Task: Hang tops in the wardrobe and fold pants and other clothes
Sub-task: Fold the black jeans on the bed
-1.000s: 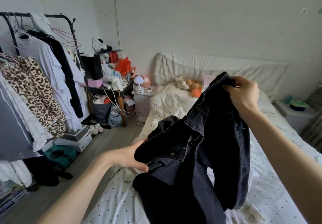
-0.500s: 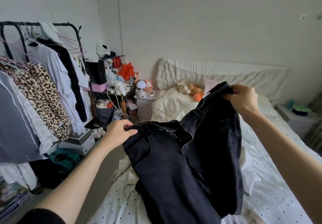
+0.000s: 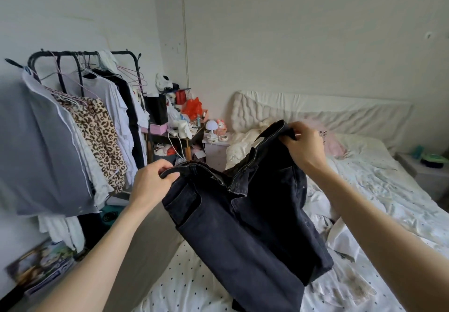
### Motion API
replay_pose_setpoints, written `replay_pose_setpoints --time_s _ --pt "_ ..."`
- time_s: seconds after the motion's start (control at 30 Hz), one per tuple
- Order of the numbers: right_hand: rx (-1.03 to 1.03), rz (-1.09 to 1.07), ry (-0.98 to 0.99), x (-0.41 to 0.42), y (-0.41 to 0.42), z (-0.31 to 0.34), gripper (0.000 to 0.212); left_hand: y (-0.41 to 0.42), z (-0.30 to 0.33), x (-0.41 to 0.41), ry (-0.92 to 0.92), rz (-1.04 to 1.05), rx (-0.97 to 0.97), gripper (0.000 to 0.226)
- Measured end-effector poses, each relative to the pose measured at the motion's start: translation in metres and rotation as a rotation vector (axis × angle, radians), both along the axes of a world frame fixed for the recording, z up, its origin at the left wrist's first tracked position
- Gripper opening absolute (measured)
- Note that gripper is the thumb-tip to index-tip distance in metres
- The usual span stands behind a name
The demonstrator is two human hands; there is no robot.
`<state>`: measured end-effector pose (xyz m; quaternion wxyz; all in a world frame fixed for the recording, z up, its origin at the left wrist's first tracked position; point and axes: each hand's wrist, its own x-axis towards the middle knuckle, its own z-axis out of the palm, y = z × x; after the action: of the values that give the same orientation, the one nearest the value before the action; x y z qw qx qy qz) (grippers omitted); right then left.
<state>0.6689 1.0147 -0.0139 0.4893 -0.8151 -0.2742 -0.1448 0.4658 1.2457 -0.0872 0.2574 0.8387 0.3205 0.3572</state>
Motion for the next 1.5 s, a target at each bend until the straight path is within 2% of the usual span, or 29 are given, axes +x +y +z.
replay_pose_setpoints --time_s 0.17,0.27,0.4,0.53,0.73,1.17,1.33,1.5 --pt "0.006 0.105 -0.044 -0.070 -0.009 -0.014 0.022 -0.015 -0.009 -0.068 -0.043 0.084 0.028 0.011" --pt "0.060 0.161 -0.079 -0.109 -0.012 0.000 0.019 -0.018 0.012 -0.105 -0.110 0.164 0.017 0.011" --pt "0.138 0.230 -0.147 -0.160 -0.012 0.046 0.018 -0.030 0.071 -0.141 -0.225 0.286 0.212 0.016" --pt "0.251 0.274 -0.207 -0.193 -0.012 0.108 0.016 -0.040 0.145 -0.169 -0.344 0.324 0.295 0.020" --pt "0.317 0.375 -0.262 -0.228 -0.015 0.172 0.014 -0.058 0.222 -0.220 -0.389 0.414 0.453 0.016" --pt "0.575 0.761 -0.102 -0.337 0.006 0.253 0.008 -0.086 0.310 -0.354 -0.422 0.735 0.643 0.015" --pt "0.645 0.746 -0.049 -0.344 0.001 0.267 0.010 -0.090 0.332 -0.379 -0.374 0.795 0.692 0.015" --pt "0.616 0.699 0.044 -0.332 0.003 0.255 0.014 -0.082 0.330 -0.370 -0.312 0.771 0.654 0.016"
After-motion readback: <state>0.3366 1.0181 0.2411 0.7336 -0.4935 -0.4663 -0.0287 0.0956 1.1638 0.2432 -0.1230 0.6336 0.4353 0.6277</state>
